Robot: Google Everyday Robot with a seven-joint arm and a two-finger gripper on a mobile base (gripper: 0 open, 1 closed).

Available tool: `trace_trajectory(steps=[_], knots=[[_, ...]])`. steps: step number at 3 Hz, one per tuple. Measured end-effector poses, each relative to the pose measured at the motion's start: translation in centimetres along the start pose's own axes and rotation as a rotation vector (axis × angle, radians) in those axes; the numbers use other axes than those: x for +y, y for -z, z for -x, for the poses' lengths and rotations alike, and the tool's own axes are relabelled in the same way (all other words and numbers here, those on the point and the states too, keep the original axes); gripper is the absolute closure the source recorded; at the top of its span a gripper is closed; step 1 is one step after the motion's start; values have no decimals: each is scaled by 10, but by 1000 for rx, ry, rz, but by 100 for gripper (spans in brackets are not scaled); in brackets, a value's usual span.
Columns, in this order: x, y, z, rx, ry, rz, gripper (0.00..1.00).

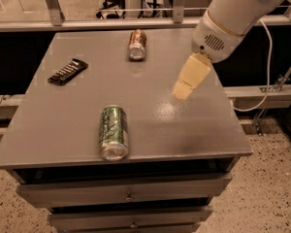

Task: Place green can upright

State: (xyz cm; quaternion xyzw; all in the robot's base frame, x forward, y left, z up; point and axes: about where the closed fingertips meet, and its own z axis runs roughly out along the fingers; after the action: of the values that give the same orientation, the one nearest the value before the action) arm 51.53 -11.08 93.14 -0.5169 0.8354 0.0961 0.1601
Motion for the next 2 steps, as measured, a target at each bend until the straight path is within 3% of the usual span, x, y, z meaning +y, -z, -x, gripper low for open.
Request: trace_trajectory(steps=[1,2], knots=[[4,-14,35,-35,-131,25,0],[8,-15,41,-33,-222,27,0]])
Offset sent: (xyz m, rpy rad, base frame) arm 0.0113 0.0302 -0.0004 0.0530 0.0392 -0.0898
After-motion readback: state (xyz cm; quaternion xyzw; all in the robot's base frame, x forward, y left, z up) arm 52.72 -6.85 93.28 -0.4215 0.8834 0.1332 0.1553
